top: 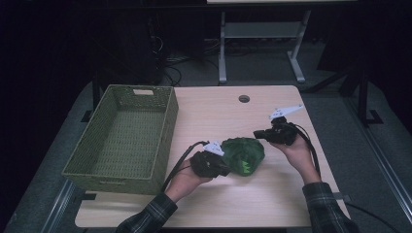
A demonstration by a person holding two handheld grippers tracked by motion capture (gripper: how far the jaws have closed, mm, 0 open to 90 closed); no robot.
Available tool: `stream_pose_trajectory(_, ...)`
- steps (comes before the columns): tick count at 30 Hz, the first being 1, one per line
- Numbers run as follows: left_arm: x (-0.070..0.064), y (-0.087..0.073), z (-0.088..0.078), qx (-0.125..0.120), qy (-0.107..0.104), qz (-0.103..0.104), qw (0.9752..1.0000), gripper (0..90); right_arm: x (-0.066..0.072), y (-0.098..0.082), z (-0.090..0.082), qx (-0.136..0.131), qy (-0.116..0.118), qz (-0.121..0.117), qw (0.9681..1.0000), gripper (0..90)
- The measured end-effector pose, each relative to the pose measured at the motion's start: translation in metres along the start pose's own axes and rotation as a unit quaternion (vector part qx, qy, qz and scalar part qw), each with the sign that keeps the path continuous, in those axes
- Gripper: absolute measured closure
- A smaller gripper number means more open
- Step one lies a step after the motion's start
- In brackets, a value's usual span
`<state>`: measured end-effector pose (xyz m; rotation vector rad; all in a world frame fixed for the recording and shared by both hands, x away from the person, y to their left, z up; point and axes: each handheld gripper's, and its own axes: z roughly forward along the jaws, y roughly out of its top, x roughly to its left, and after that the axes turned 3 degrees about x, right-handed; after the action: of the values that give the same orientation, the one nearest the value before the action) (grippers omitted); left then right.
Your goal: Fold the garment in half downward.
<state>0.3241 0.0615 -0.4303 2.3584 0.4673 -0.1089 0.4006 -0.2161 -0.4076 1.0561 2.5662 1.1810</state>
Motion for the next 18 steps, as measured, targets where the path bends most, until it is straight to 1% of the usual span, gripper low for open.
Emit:
stream_pose_trajectory(2, -0.003, 0.002, 0.004, 0.0, -0.003, 0.006, 1.0, 89.7, -0.004, 0.008, 0.009, 0.003, 0.001, 0.004, 1.0, 89.9)
stream_pose_trajectory(3, -0.003, 0.002, 0.004, 0.0, -0.003, 0.006, 1.0, 89.7, -0.004, 0.008, 0.009, 0.003, 0.001, 0.004, 1.0, 89.9)
stream_pose_trajectory(4, -0.006, 0.004, 0.009, 0.002, -0.008, 0.011, 0.9999, 89.7, -0.01, 0.013, 0.017, 0.004, 0.002, 0.01, 0.9999, 89.9)
stream_pose_trajectory(6, -0.008, 0.007, 0.012, 0.0, -0.01, 0.014, 0.9998, 89.7, -0.014, 0.017, 0.024, 0.008, -0.001, 0.015, 0.9999, 89.9)
stream_pose_trajectory(7, -0.008, 0.007, 0.012, 0.0, -0.01, 0.014, 0.9998, 89.7, -0.017, 0.018, 0.028, 0.01, 0.003, 0.014, 0.9998, 90.0)
stream_pose_trajectory(8, -0.01, 0.01, 0.017, -0.003, -0.013, 0.016, 0.9998, 89.6, -0.018, 0.02, 0.031, 0.013, 0.006, 0.024, 0.9996, 89.9)
stream_pose_trajectory(9, -0.011, 0.011, 0.019, -0.002, -0.012, 0.019, 0.9997, 89.7, -0.02, 0.02, 0.035, 0.011, 0.005, 0.019, 0.9997, 89.9)
stream_pose_trajectory(10, -0.011, 0.011, 0.019, -0.002, -0.012, 0.019, 0.9997, 89.6, -0.02, 0.02, 0.038, 0.013, 0.006, 0.027, 0.9995, 89.9)
stream_pose_trajectory(13, -0.012, 0.015, 0.028, -0.004, -0.013, 0.022, 0.9997, 89.6, -0.022, 0.018, 0.045, 0.027, 0.008, 0.026, 0.9992, 89.9)
stream_pose_trajectory(16, -0.013, 0.017, 0.033, -0.002, -0.01, 0.026, 0.9996, 89.6, -0.022, 0.018, 0.05, 0.032, 0.012, 0.019, 0.9992, 89.9)
stream_pose_trajectory(17, -0.013, 0.017, 0.035, -0.004, -0.009, 0.026, 0.9996, 89.6, -0.022, 0.018, 0.052, 0.035, 0.011, 0.021, 0.9991, 89.9)
stream_pose_trajectory(18, -0.012, 0.017, 0.036, -0.002, -0.007, 0.026, 0.9996, 89.6, -0.022, 0.018, 0.053, 0.036, 0.012, 0.017, 0.9991, 89.9)
